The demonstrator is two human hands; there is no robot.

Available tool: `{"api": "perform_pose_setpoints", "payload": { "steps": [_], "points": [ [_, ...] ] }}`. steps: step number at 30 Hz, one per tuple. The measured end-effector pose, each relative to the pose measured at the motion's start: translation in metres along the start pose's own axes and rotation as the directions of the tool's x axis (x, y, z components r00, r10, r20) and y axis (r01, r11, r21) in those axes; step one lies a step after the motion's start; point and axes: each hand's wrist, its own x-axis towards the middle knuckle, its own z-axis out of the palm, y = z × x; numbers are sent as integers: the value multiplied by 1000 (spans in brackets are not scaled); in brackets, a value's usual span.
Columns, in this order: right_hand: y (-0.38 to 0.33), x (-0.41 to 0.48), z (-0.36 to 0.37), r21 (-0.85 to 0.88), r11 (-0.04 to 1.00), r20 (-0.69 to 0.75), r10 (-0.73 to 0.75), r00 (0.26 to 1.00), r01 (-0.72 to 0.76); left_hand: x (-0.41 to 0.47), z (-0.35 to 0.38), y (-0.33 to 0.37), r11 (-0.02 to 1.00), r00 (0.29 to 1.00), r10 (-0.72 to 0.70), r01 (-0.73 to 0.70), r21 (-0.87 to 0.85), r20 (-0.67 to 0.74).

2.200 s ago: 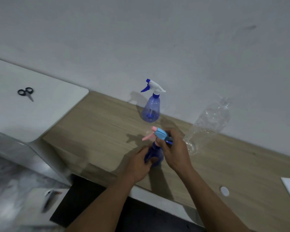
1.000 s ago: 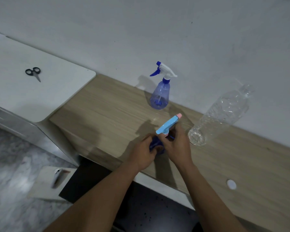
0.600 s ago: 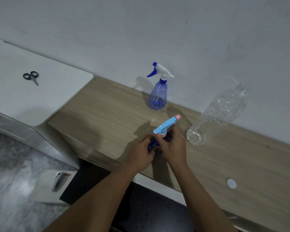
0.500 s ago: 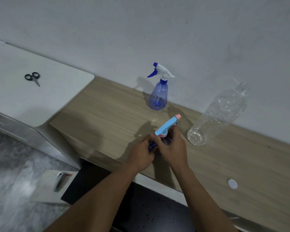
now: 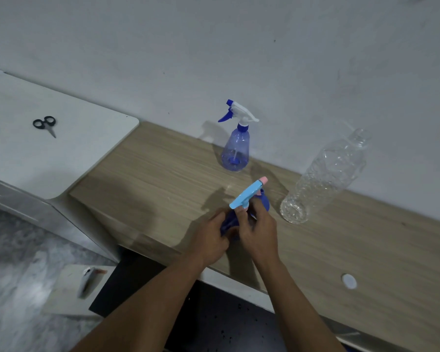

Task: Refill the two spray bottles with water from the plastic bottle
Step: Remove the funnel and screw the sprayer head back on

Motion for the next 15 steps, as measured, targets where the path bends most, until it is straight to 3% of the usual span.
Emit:
{"api": "perform_pose_setpoints", "payload": {
  "steps": [5,10,15],
  "points": [
    [-3,2,2,42,996,-47,83,995,-81,-1,-1,2,1000,1000,4,-4,3,11],
    [2,-1,1,-16,1000,-28,17,999,-18,1,-8,0,999,998,28,-30,31,54],
    [5,3,10,-138,990,-140,-8,990,-11,-3,3,-3,993,992,83,-74,90,-91]
  ]
}}
